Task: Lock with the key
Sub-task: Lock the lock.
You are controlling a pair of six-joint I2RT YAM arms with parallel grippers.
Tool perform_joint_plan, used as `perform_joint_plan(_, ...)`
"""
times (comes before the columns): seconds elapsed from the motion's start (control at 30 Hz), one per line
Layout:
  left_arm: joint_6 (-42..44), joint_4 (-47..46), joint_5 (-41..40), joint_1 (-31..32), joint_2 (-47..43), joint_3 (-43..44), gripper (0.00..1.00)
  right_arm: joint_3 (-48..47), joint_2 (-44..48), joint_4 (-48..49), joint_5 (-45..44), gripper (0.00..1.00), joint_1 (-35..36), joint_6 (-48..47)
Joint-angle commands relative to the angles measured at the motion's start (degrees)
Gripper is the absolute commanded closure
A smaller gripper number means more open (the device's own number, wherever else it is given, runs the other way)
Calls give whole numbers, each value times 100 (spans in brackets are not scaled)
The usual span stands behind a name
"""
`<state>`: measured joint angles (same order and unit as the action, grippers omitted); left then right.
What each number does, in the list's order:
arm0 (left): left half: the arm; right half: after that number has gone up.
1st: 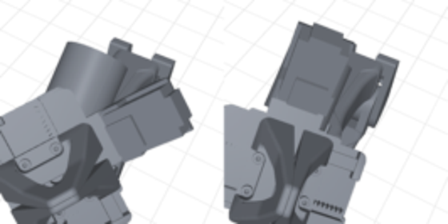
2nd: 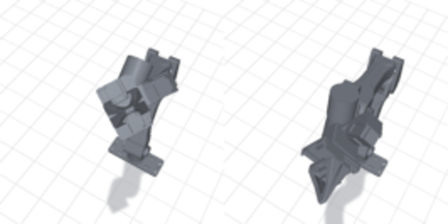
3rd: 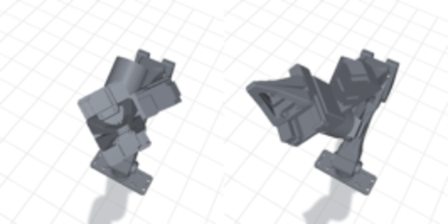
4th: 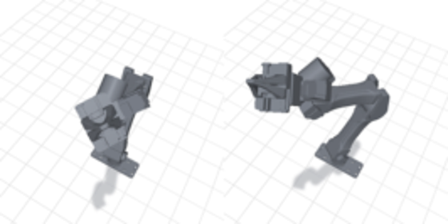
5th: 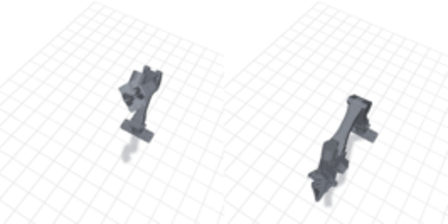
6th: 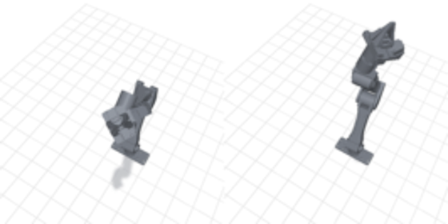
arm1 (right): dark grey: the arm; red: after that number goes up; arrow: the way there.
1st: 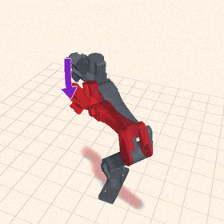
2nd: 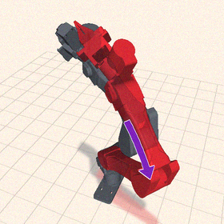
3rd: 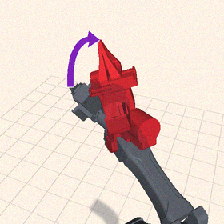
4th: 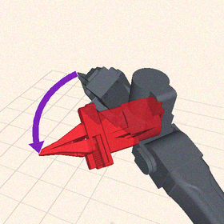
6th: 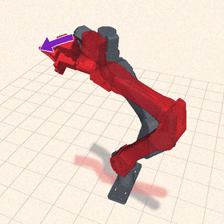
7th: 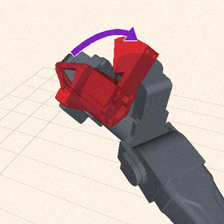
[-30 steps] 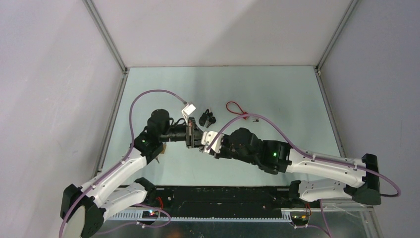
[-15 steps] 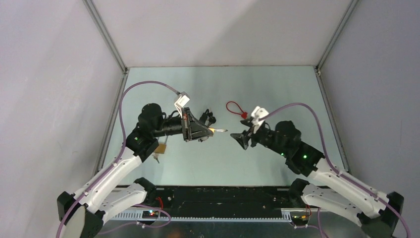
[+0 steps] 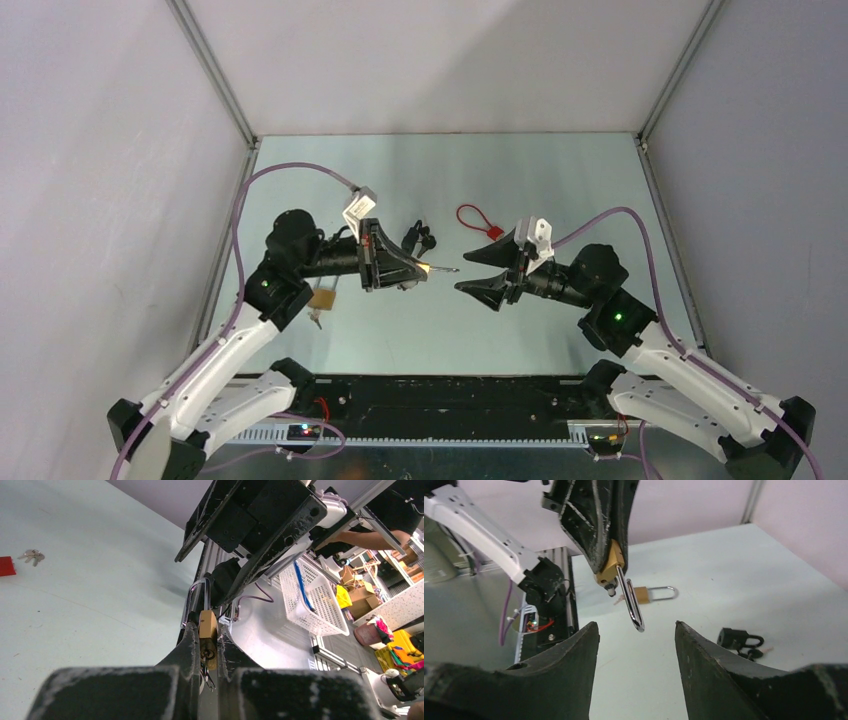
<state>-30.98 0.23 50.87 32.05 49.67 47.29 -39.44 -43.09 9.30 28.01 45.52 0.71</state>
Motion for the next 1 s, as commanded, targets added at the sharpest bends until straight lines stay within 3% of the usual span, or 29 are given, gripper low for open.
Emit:
perform_joint_plan(0.0,86,-146,291,-25,-160,277,100,-2,-79,788,645,40,-8,164)
perform_joint_plan(0.13,134,-146,407,-21,-231,279,100,-7,-259,1066,726,45,-8,219)
perform_joint_plan(0.23,181,-148,493,-24,-279,269,100,-44,-391,1158,932,60,-8,212)
perform_joint_plan(0.3,189,-146,483,-25,-302,265,100,-105,-507,1089,1073,63,-12,171)
perform_joint_plan(0.47,183,-148,476,-26,-314,250,100,-143,-660,924,1125,63,-8,39)
perform_joint_plan(0.63,177,-146,459,-24,-345,225,100,-235,-686,904,1280,78,-15,34)
perform_joint_plan(0.83,176,-133,416,-24,-358,196,100,-294,-713,882,1386,80,-17,92)
perform_joint_plan(0.9,172,-131,398,-24,-360,191,100,-298,-729,942,1424,96,-17,156)
perform_joint_plan(0.97,173,-129,391,-24,-369,183,100,-301,-761,1009,1401,100,-18,265)
